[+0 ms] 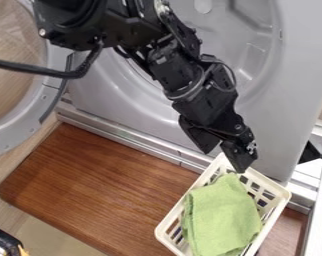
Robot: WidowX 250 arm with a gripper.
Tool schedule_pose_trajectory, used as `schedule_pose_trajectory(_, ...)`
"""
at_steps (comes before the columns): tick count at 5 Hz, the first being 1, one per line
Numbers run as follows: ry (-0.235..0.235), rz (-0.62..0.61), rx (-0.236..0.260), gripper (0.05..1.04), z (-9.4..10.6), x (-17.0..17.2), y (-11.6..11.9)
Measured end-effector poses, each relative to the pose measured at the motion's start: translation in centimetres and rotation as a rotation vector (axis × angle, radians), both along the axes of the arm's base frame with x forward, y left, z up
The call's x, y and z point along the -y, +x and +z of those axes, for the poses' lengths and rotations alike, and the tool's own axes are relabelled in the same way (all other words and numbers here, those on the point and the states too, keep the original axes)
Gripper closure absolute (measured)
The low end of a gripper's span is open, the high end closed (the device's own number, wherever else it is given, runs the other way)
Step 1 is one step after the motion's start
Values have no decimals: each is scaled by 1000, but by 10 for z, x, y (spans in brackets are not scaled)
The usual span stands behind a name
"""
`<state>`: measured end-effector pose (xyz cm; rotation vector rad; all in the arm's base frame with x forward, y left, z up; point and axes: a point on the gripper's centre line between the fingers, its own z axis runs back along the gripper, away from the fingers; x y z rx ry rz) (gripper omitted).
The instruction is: Move the white basket and green cloth to the left of purple cloth
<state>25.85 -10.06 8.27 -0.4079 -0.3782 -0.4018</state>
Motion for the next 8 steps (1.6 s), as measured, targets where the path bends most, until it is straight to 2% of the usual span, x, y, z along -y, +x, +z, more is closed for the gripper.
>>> schedule_pose_trajectory(1,1,2,-22,83,-7,0,-2)
schedule_pose_trajectory(2,10,31,-48,83,-30,-7,-2)
schedule_pose_trajectory(4,45,104,-104,83,-61,-19,-5)
schedule_pose_trajectory(5,47,110,-141,83,-76,-18,-6)
schedule_pose_trajectory(6,38,110,-175,132,-94,-15,-6)
schedule_pose_trajectory(7,35,97,-169,417,-106,-6,0)
schedule_pose_trajectory(8,40,59,-153,717,-105,7,1)
